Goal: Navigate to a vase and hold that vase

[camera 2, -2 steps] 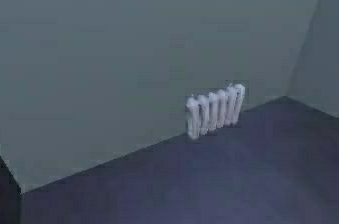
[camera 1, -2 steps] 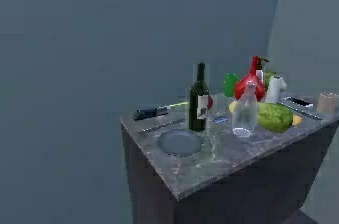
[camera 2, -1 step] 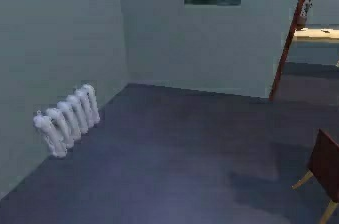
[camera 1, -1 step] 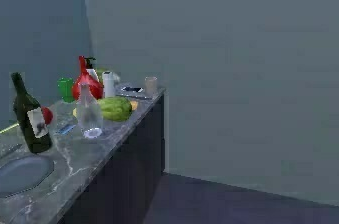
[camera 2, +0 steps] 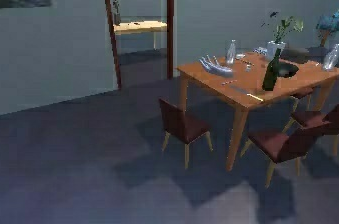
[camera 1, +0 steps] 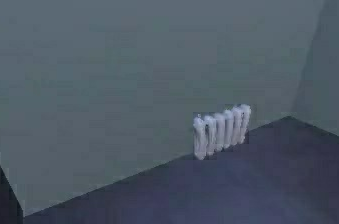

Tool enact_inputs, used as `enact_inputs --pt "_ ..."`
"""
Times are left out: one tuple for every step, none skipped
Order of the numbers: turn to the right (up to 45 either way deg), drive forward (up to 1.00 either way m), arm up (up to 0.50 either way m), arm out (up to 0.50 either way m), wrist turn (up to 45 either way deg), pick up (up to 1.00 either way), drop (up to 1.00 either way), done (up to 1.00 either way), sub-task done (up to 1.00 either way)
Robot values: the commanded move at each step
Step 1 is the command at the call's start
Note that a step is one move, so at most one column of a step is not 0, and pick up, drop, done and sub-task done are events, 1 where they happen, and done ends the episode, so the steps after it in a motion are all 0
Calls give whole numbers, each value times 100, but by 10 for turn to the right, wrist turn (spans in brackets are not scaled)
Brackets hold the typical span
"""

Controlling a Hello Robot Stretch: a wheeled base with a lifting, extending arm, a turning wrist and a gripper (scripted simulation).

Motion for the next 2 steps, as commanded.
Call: enact_inputs --pt "450 0 0 0 0 0 0 0 0" --pt "240 0 0 0 0 0 0 0 0"
